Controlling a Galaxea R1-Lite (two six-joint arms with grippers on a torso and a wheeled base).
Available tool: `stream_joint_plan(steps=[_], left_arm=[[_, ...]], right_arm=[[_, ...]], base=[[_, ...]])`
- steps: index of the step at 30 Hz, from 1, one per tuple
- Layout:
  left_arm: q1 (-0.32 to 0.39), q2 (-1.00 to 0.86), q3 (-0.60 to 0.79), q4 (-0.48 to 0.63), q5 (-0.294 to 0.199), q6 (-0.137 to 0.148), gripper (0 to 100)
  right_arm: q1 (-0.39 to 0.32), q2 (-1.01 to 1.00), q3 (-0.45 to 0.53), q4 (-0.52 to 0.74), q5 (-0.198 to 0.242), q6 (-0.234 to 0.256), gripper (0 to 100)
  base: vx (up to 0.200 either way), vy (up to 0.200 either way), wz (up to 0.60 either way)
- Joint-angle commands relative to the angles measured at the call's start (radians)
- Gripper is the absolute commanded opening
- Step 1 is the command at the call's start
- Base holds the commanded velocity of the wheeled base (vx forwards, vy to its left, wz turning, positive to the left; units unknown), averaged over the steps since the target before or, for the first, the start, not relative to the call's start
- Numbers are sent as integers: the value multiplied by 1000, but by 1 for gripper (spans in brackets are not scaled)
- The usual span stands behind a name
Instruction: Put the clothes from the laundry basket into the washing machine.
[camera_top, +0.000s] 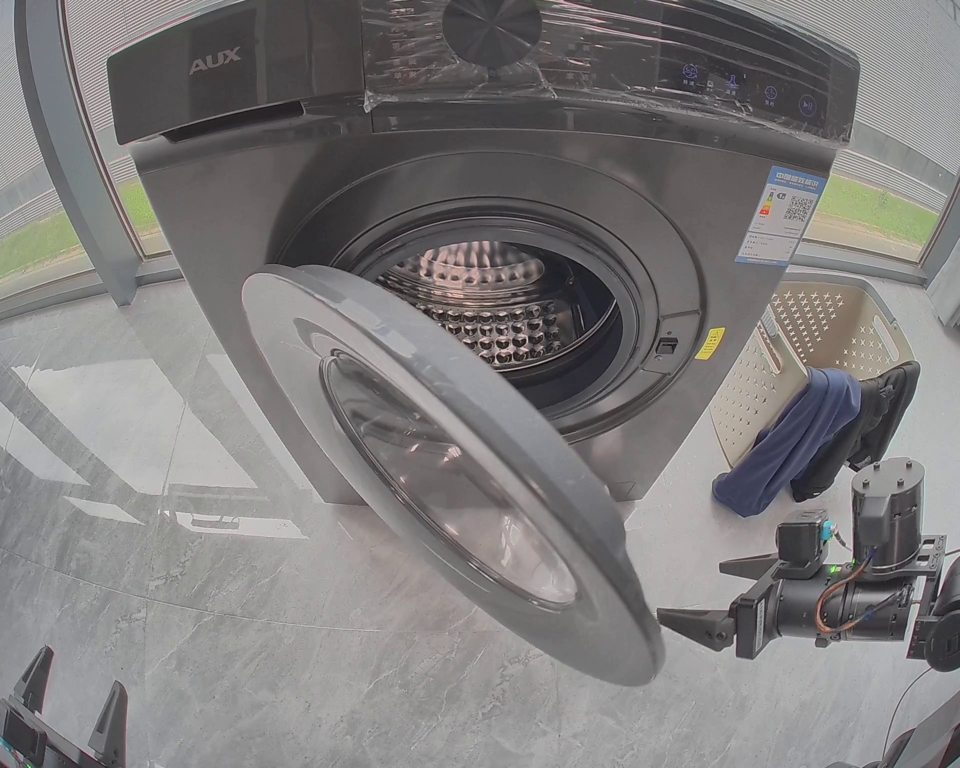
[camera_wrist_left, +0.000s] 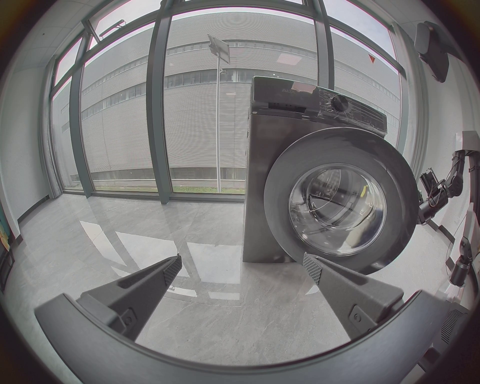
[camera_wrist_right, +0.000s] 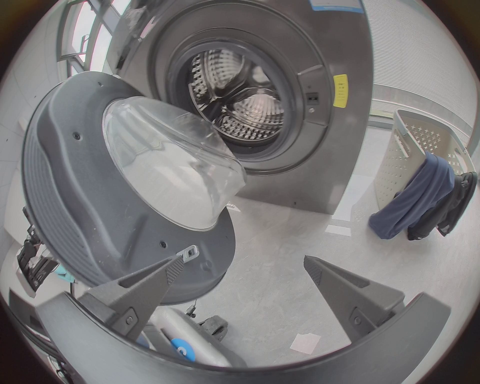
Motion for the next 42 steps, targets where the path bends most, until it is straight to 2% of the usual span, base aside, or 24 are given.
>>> stream_joint_plan(steps=[1,6,8,12,18,21,26,30,31,35,42], left_arm=[[0,-12,15,-1,0,-1,100],[2,-12,15,-1,0,1,100],[0,-12,15,-1,0,2,100],[0,-12,15,-1,0,2,100],[0,-12,15,-1,0,2,100],[0,-12,15,-1,0,2,100],[0,-12,15,-1,0,2,100],[0,-12,15,1,0,2,100],[0,-12,15,-1,0,2,100],[0,-12,15,-1,0,2,100],[0,-12,15,-1,0,2,100]], right_arm=[[24,-29,7,-2,-4,3,100],[-31,-6,-28,-2,-7,5,100],[-54,54,-80,-3,-9,6,100],[-50,126,-169,-3,-36,14,100],[-30,250,-289,-3,-45,31,100],[-28,311,-349,-2,-73,32,100],[-28,356,-416,1,-71,32,100],[-7,356,-409,-2,-65,32,100],[32,356,-398,-2,-65,34,100],[81,342,-380,-3,-62,34,100],[99,324,-378,-3,-58,35,100]], base=[[0,0,0],[0,0,0],[0,0,0],[0,0,0],[0,0,0],[0,0,0],[0,0,0],[0,0,0],[0,0,0],[0,0,0],[0,0,0]])
